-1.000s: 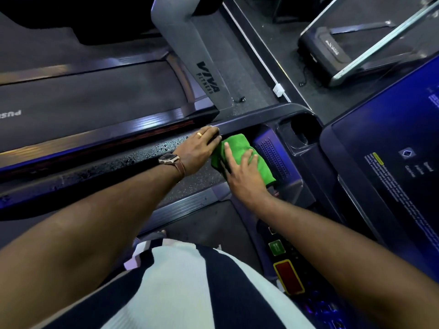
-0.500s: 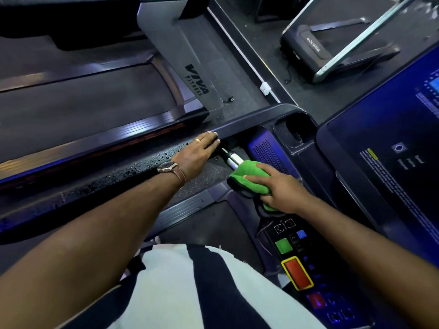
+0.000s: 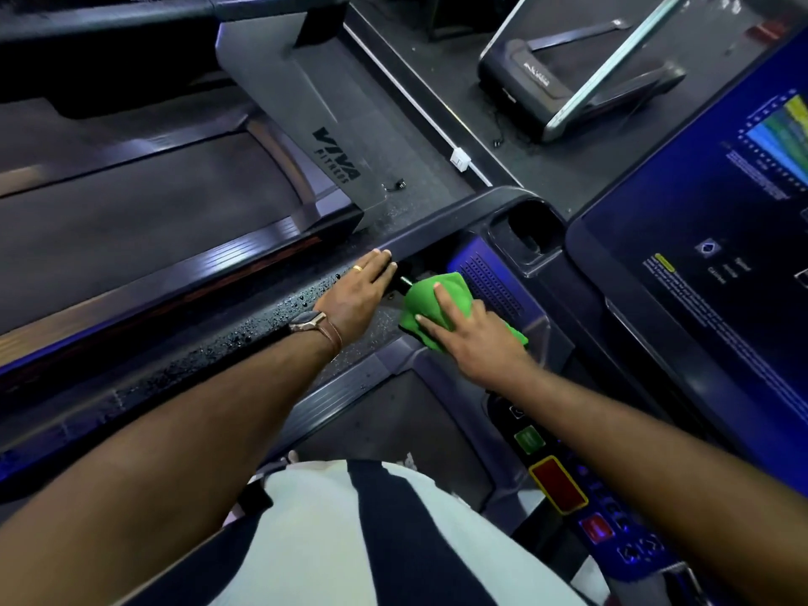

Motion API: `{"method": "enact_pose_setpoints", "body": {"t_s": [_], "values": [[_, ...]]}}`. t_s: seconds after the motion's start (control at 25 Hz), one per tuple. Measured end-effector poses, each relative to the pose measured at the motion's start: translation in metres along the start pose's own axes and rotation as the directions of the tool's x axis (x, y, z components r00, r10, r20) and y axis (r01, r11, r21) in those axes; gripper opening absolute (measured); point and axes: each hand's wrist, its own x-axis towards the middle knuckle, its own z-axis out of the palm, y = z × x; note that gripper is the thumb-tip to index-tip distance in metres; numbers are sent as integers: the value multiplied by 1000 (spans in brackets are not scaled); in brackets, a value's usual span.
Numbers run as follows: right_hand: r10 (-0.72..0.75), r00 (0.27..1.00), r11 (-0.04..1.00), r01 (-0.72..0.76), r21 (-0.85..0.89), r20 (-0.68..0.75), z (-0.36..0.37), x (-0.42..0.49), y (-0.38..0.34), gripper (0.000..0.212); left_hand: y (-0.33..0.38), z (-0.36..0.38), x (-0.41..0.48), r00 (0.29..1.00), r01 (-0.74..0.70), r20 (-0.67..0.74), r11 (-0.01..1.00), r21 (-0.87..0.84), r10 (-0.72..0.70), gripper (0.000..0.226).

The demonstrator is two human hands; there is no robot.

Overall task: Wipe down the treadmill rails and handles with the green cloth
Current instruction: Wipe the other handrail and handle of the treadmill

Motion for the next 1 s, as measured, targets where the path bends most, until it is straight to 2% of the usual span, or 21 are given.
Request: {"method": "enact_pose_setpoints", "body": {"t_s": [0.08,0.28,0.52,0.68,0.8,0.88,1.0], "values": [[-10,1000,1000,10,8,-6,1,-4,6,65,-1,0,-1,1000,11,8,1000,-5,-11,72],[118,993,992,-119,43,33,-21,34,-14,64,-1,0,0,1000,-6,31,1000,-14,6,63],[103,985,974,-128,187,138,-18,-5,13,62,1,-8,-4,999,-24,29,998,-51,25,60],[72,979,965,-117,236,191,-28,-20,27,67,4,-13,-8,997,-78,25,997,10,77,53],[61,974,987,-92,135,219,-46,-35,23,55,6,-13,-23,999,-44,14,999,0,44,51],[32,970,999,-34,4,242,-55,-46,5,32,10,-10,-36,999,-39,-6,997,68,40,54],[44,981,998,-37,-43,188,-54,-54,-19,21,18,-7,-54,999,-47,-15,985,166,50,57]]}}
